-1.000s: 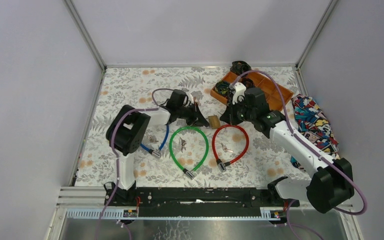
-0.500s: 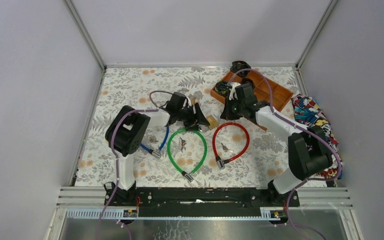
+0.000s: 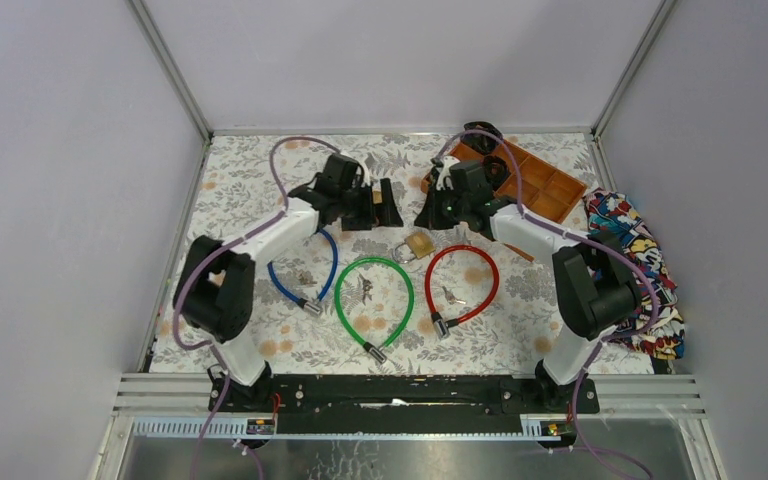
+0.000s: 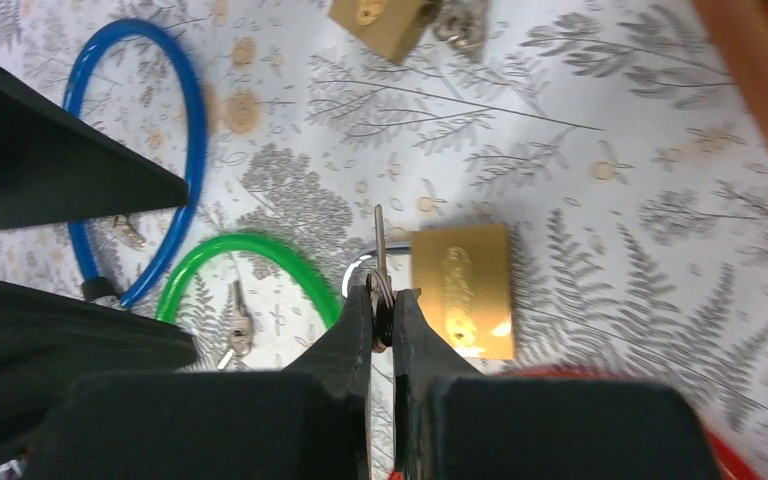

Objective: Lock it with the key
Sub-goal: Place the key at the center of the board, then pick up the lock from the center of the board.

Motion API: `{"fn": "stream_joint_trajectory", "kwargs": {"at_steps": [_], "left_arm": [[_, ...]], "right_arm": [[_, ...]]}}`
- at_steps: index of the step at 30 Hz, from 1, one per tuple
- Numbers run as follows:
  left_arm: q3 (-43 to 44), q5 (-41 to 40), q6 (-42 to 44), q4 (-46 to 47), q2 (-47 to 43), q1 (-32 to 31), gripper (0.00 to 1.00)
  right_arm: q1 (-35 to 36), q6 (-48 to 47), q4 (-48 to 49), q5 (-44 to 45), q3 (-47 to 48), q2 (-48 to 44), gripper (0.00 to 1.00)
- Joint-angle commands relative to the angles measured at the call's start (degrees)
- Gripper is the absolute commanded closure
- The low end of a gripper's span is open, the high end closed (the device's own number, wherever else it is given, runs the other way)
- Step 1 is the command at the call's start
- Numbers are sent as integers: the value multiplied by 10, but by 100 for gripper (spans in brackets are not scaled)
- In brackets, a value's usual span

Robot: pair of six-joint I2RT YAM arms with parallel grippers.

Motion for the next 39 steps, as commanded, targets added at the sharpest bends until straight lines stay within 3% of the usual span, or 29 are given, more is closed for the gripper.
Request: {"fn": "stream_joint_trajectory", "kwargs": {"at_steps": [1, 9, 11, 14, 18, 20, 24, 29, 39], "left_arm": [[17, -72, 54, -76, -60, 49, 1], [0, -125, 185, -42, -93, 110, 2], [4, -126, 213, -35, -80, 116, 2], [32, -131, 252, -42, -49, 119, 5], [86, -152, 269, -53, -11, 119, 5], [112, -182, 266, -62, 5, 123, 5], [133, -219, 255, -70, -3, 145, 4], [96, -208, 250, -71, -52, 199, 4], [14, -162, 259, -53, -104, 242, 4]], "right_arm": [[26, 30, 57, -20, 6, 32, 100], [66, 14, -10, 36, 37, 84, 99], [65, 1, -43, 52, 52, 84, 85], [66, -20, -93, 55, 89, 82, 51], [66, -31, -152, 82, 160, 78, 34], [66, -20, -157, 123, 196, 87, 9], [77, 55, -156, 205, 282, 156, 10], [121, 100, -188, 310, 437, 284, 15], [152, 84, -217, 445, 611, 433, 11]]}}
